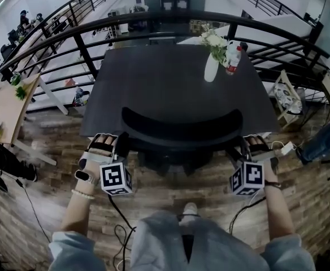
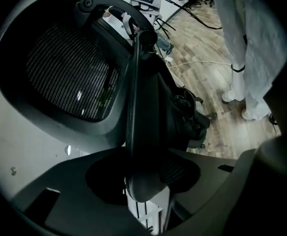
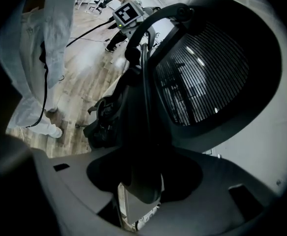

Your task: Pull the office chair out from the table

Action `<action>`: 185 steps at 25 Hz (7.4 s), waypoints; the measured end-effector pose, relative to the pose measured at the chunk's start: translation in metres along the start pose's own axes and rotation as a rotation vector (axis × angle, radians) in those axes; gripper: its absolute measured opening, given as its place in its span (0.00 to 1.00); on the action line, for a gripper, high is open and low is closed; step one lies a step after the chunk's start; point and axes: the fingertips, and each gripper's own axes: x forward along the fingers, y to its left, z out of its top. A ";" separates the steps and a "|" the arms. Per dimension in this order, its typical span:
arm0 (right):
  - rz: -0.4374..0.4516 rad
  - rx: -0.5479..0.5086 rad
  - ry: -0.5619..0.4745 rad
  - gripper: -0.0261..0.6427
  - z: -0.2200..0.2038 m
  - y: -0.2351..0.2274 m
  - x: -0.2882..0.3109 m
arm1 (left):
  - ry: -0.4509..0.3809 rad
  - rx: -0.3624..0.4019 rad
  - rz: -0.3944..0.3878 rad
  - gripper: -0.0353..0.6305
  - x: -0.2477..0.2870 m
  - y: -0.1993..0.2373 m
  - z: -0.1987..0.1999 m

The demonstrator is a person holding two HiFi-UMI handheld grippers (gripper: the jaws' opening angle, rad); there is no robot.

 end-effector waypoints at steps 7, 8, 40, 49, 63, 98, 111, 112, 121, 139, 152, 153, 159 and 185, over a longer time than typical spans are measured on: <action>-0.023 -0.029 -0.023 0.31 -0.003 0.000 -0.002 | -0.025 -0.004 -0.019 0.33 -0.001 -0.001 0.005; -0.025 -0.025 -0.018 0.31 -0.003 0.001 -0.002 | -0.032 -0.002 -0.022 0.33 -0.001 -0.001 0.006; -0.068 0.082 0.079 0.33 -0.006 0.000 -0.002 | -0.099 -0.047 -0.018 0.33 -0.002 -0.004 0.007; -0.070 0.067 0.040 0.33 -0.004 0.014 -0.023 | -0.101 -0.078 -0.021 0.33 -0.033 -0.021 0.017; -0.060 0.057 -0.002 0.33 0.002 0.072 -0.093 | -0.040 -0.106 0.001 0.34 -0.120 -0.080 0.034; -0.085 0.059 0.045 0.34 0.022 0.223 -0.270 | -0.052 -0.108 0.006 0.33 -0.315 -0.214 0.071; -0.123 0.041 0.106 0.34 0.018 0.240 -0.293 | -0.081 -0.110 0.011 0.34 -0.336 -0.224 0.081; -0.120 0.041 0.110 0.34 0.018 0.240 -0.293 | -0.081 -0.115 0.012 0.34 -0.335 -0.225 0.081; -0.118 0.092 0.105 0.36 0.018 0.239 -0.293 | -0.128 -0.135 0.004 0.35 -0.337 -0.223 0.084; -0.091 0.352 -0.091 0.25 0.053 0.232 -0.338 | -0.272 -0.505 0.053 0.08 -0.395 -0.191 0.098; -0.098 0.881 -0.443 0.05 0.125 0.212 -0.378 | -0.452 -0.932 -0.114 0.07 -0.422 -0.185 0.147; -0.094 0.906 -0.451 0.05 0.127 0.211 -0.379 | -0.457 -0.958 -0.118 0.07 -0.424 -0.182 0.147; -0.069 0.952 -0.443 0.04 0.130 0.212 -0.374 | -0.462 -1.066 -0.128 0.07 -0.423 -0.173 0.150; -0.048 1.019 -0.435 0.04 0.133 0.219 -0.363 | -0.491 -1.025 -0.156 0.07 -0.415 -0.178 0.166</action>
